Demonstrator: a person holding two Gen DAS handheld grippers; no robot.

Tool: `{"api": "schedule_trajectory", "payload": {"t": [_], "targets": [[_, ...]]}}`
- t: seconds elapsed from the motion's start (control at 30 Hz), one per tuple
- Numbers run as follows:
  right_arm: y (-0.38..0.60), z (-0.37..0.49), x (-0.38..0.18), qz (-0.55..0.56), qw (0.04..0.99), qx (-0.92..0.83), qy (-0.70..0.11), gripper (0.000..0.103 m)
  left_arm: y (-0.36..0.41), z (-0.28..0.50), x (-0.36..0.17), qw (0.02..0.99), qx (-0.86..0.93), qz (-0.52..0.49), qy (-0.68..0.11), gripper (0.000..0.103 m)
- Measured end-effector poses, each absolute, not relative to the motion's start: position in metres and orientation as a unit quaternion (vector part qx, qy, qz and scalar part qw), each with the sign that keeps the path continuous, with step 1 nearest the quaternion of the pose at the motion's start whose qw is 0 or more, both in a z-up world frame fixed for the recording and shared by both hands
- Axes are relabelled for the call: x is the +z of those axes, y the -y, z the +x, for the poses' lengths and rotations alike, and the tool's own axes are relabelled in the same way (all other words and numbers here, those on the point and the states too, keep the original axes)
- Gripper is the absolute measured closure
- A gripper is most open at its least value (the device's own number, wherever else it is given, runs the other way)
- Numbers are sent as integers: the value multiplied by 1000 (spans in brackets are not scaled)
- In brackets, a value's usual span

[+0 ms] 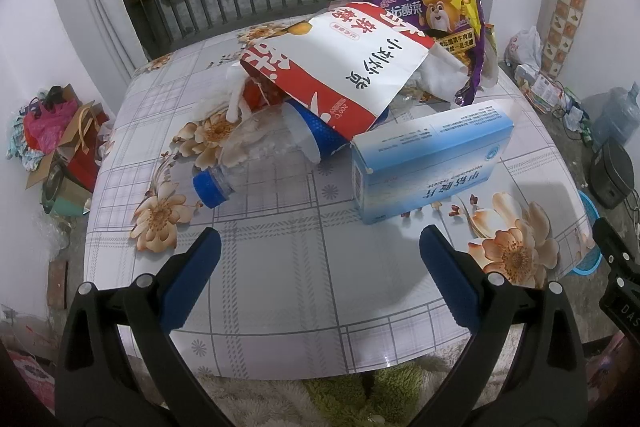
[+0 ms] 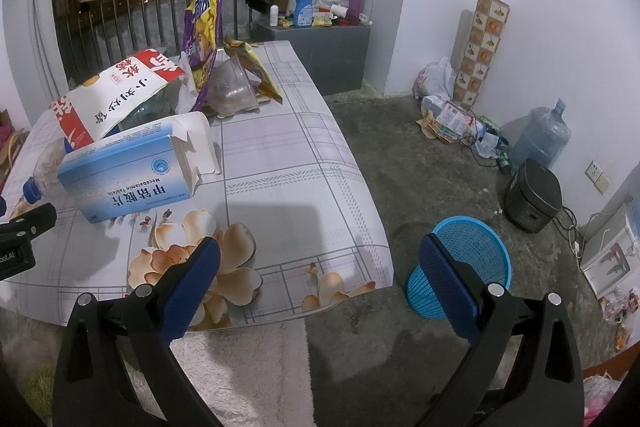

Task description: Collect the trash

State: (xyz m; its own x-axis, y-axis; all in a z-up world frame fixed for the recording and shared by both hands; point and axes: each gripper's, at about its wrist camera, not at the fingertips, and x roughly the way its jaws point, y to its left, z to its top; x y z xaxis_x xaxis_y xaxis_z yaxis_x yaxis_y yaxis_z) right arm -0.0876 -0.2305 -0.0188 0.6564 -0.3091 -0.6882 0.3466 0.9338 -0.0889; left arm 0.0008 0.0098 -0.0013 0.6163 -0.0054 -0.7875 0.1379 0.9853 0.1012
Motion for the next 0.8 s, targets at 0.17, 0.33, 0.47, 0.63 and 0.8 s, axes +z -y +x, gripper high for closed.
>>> {"api": "schedule_trajectory", "payload": {"t": [0.17, 0.33, 0.47, 0.63, 0.8], "targets": [[231, -88, -19, 26, 909, -180, -374, 6, -10, 1, -1, 896, -40, 76, -436, 8], [230, -87, -19, 26, 909, -181, -374, 6, -10, 1, -1, 896, -41, 76, -436, 8], [230, -87, -19, 27, 909, -181, -374, 6, -11, 1, -1, 896, -40, 76, -436, 8], [230, -87, -19, 28, 909, -180, -374, 6, -10, 1, -1, 896, -41, 77, -436, 8], [230, -87, -18, 29, 909, -180, -374, 6, -10, 1, -1, 896, -41, 76, -436, 8]]}}
